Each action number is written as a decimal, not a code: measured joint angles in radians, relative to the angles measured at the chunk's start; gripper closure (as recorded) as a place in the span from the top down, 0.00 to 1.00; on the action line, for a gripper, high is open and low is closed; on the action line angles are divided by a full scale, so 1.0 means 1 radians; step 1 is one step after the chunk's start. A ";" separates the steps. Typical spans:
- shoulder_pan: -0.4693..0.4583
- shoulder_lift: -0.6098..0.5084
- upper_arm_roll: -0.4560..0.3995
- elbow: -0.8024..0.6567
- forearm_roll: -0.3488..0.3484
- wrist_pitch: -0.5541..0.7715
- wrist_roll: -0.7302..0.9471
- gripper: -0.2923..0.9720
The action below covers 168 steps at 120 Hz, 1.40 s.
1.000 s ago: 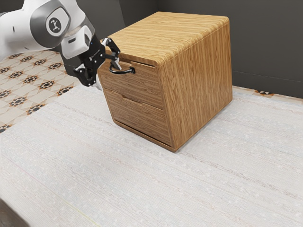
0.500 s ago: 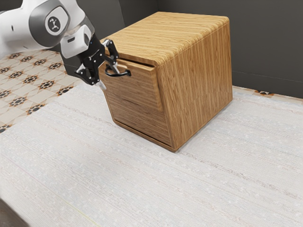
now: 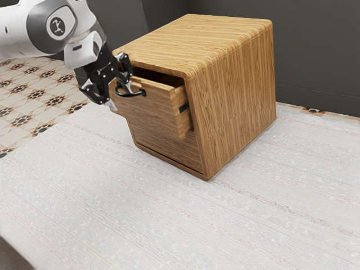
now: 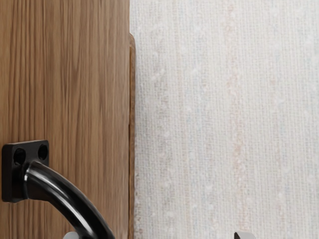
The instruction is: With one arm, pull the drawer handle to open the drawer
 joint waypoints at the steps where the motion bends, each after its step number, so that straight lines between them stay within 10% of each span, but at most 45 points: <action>1: 0.000 -0.002 0.000 -0.003 0.000 -0.001 0.000 0.50; 168: 0.037 -0.319 0.066 -0.352 0.005 -0.020 0.014 0.49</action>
